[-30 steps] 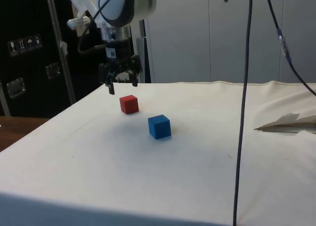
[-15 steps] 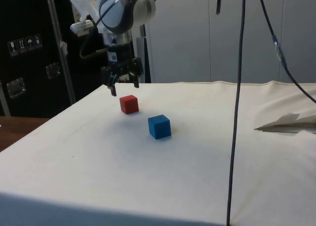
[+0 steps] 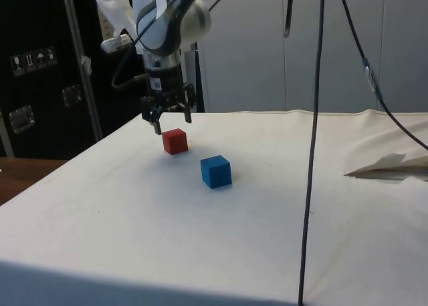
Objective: Stack the two cubes.
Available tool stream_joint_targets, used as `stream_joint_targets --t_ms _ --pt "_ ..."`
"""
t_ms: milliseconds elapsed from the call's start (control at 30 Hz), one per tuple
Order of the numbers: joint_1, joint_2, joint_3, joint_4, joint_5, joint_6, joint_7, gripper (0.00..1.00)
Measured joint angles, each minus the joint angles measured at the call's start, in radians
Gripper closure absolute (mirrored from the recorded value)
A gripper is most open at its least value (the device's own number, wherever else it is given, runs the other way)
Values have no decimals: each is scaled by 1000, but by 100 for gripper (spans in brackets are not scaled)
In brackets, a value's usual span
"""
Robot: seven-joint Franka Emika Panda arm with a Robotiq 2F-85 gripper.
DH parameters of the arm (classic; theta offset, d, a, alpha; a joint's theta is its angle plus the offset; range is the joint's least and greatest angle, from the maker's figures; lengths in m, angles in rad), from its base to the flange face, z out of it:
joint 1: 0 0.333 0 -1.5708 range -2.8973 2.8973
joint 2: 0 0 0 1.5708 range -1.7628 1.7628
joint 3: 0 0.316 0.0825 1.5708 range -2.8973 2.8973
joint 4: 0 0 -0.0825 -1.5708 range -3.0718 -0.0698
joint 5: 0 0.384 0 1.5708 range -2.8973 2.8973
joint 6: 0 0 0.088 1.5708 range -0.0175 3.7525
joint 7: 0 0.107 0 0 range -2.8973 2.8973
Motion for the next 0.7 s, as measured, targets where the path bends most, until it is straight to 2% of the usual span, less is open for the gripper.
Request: stream_joint_targets --t_ms 433,700 --pt "-8 70 -20 54 14 18 16 0" --pt "-5 80 -18 56 14 18 63 0"
